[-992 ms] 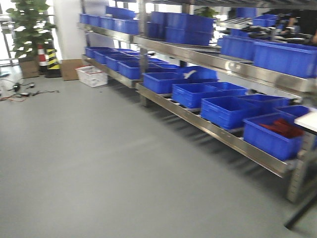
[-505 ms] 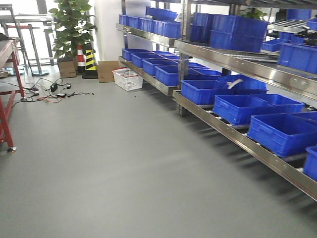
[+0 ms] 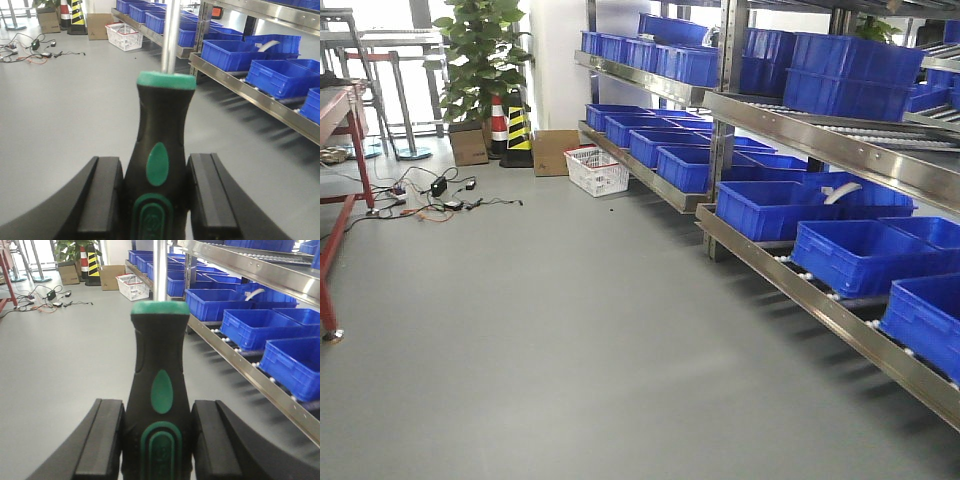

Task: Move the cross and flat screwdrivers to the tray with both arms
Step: 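Hold both screwdrivers while driving to the grey metal tray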

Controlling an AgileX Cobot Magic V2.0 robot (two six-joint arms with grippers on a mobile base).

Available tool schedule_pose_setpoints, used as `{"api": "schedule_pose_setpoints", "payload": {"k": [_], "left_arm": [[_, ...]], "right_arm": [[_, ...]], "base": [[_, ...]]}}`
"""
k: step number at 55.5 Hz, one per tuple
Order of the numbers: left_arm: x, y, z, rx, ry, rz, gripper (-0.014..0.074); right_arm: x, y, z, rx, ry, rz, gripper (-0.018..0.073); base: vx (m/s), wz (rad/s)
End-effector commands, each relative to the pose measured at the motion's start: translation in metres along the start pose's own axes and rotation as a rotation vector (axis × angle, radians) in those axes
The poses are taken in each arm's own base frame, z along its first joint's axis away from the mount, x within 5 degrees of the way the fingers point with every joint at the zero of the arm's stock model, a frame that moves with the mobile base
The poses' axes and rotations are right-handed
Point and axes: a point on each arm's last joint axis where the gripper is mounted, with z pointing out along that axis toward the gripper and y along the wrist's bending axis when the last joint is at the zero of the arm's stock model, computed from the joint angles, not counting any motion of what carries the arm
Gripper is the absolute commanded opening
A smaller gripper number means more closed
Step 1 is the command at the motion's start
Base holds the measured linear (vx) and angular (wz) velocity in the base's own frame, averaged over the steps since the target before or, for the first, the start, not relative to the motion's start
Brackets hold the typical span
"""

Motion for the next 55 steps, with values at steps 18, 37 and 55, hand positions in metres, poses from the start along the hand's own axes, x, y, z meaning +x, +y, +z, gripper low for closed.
{"api": "schedule_pose_setpoints", "payload": {"k": [18, 37, 55], "left_arm": [[-0.0165, -0.0037, -0.003, 0.035, -0.111, -0.001, 0.0003], [-0.0165, -0.0037, -0.003, 0.035, -0.111, -0.001, 0.0003], [-0.0165, -0.0037, -0.003, 0.035, -0.111, -0.001, 0.0003]], "right_arm": [[-0.0171, 0.0012, -0.0032, -0.012, -0.115, -0.015, -0.0008], [-0.0171, 0.0012, -0.0032, -0.012, -0.115, -0.015, -0.0008], [-0.0171, 0.0012, -0.0032, -0.012, -0.115, -0.015, -0.0008]], "base": [[0.65, -0.11], [0.67, -0.29], [0.63, -0.32]]}}
